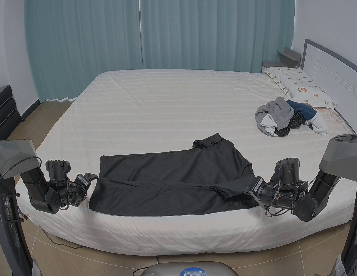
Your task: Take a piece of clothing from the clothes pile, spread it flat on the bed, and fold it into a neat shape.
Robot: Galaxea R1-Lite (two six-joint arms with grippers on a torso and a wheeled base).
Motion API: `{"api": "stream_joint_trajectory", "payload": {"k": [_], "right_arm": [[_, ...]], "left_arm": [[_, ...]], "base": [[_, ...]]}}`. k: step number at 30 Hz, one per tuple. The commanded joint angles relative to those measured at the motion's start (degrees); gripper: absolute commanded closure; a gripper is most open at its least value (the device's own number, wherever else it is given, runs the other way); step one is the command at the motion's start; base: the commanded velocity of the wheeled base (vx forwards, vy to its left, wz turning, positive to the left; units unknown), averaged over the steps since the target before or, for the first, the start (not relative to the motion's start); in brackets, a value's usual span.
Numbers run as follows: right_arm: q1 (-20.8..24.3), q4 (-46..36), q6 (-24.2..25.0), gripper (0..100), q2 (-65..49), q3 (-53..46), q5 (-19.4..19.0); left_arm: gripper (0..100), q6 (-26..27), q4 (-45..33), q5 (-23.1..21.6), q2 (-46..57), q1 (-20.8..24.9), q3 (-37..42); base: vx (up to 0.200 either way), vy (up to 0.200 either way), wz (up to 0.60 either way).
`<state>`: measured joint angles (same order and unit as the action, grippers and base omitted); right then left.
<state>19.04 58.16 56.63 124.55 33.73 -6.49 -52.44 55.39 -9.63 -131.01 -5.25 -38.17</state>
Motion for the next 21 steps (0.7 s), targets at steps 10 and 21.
{"api": "stream_joint_trajectory", "payload": {"k": [10,21], "right_arm": [[-3.3,0.9,-8.6,0,6.4,-0.4,-0.1],[-7.5,1.5,-7.3,0,4.7,2.0,-0.5]], "left_arm": [[0,0.0,0.1,0.1,0.0,0.0,0.0],[0,0.0,0.0,0.1,0.0,0.0,-0.1]], "base": [[0.000,0.000,0.00],[0.000,0.000,0.00]]}}
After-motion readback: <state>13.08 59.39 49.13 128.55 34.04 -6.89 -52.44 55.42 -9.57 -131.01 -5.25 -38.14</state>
